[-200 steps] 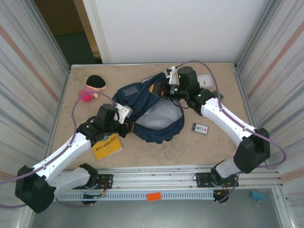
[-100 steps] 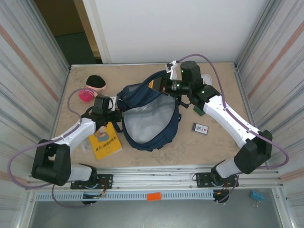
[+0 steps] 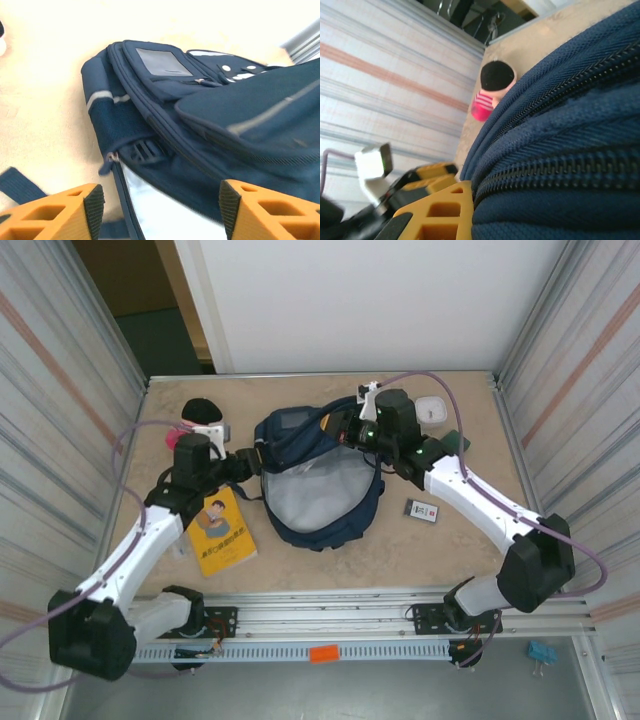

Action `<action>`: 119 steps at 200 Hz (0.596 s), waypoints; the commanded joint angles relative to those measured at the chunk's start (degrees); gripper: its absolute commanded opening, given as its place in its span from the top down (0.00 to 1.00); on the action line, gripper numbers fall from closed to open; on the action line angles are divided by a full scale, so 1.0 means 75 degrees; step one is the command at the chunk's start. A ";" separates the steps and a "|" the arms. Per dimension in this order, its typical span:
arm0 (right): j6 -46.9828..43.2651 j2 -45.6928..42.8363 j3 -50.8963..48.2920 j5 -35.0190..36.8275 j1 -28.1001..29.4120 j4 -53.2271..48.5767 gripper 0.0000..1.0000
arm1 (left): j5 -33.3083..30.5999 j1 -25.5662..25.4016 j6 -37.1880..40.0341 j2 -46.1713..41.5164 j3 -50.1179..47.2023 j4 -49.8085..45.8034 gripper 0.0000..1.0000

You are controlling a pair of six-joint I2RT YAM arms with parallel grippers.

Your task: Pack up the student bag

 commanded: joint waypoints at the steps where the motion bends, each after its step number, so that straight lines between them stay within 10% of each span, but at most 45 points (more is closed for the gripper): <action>1: -0.0057 0.0321 -0.0034 0.0612 -0.0150 0.1799 1.00 | -0.0183 0.0051 -0.0617 -0.0252 -0.0413 -0.0357 0.35; 33: 0.0083 0.0854 -0.0015 0.0488 -0.0100 0.1980 1.00 | -0.0327 0.0052 -0.1012 -0.0309 -0.0440 -0.0834 0.34; 119: 0.3239 0.0819 -0.0808 -0.0083 0.0411 -0.0445 0.58 | -0.0020 0.0052 -0.1606 -0.0162 -0.0418 -0.0941 0.34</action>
